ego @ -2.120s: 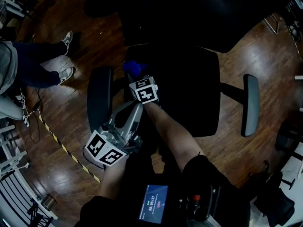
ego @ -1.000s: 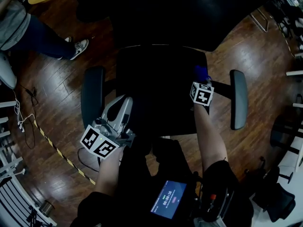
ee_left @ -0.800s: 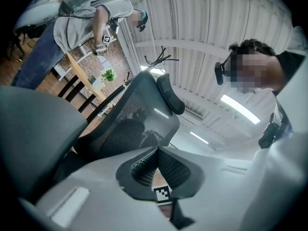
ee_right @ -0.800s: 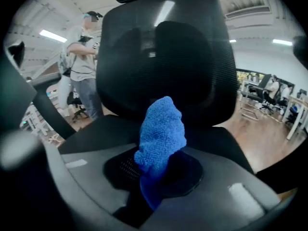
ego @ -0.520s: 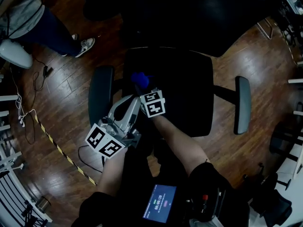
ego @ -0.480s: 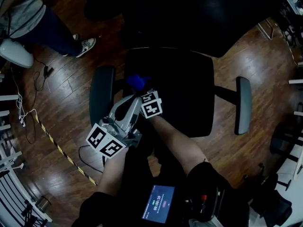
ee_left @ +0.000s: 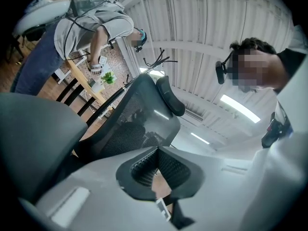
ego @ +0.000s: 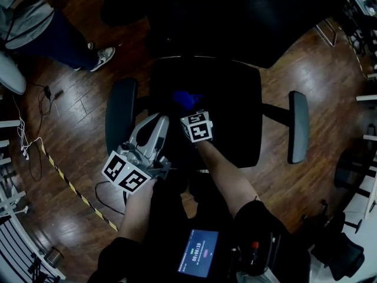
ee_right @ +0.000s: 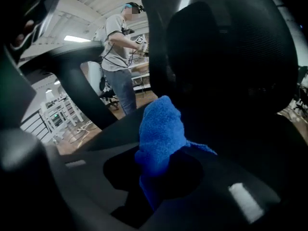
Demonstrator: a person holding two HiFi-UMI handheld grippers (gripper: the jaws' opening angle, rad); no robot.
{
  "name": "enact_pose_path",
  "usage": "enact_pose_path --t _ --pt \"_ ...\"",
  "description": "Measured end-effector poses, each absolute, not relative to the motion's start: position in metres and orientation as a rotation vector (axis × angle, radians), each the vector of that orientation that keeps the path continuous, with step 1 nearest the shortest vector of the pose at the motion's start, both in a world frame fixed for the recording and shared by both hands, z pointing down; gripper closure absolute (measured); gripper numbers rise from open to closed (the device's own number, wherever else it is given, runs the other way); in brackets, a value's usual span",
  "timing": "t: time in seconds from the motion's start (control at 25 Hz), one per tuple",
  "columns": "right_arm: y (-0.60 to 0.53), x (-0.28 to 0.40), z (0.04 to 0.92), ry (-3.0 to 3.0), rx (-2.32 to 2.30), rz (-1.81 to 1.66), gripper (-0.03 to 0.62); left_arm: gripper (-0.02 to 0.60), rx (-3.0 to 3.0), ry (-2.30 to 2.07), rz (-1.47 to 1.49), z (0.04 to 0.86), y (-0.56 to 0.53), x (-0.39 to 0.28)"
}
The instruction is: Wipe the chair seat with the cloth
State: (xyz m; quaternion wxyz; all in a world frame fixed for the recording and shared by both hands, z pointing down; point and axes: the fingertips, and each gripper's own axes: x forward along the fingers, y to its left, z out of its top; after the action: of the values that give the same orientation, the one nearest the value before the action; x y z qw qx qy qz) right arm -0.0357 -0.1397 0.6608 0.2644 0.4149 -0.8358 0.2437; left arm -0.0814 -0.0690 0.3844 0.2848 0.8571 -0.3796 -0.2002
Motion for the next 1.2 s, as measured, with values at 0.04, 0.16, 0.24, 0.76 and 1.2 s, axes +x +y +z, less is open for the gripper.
enact_pose_path --t 0.04,0.16,0.24,0.76,1.2 --pt "-0.14 -0.009 0.664 -2.223 1.158 0.652 0.508 0.591 2.288 -1.02 -0.534 0.386 -0.069 -0.082" --pt "-0.14 0.09 0.669 -2.096 1.315 0.652 0.51 0.591 2.288 -1.021 -0.527 0.386 -0.068 -0.08" --pt "-0.137 0.162 0.654 -2.0 1.485 0.69 0.51 0.591 2.3 -1.016 -0.512 0.386 -0.066 -0.077" --pt "-0.127 0.278 0.639 -1.82 1.764 0.689 0.51 0.591 2.29 -1.069 -0.509 0.389 -0.065 -0.077" --pt "-0.108 0.012 0.605 -2.297 1.364 0.789 0.51 0.591 2.291 -1.097 -0.554 0.373 -0.057 -0.087"
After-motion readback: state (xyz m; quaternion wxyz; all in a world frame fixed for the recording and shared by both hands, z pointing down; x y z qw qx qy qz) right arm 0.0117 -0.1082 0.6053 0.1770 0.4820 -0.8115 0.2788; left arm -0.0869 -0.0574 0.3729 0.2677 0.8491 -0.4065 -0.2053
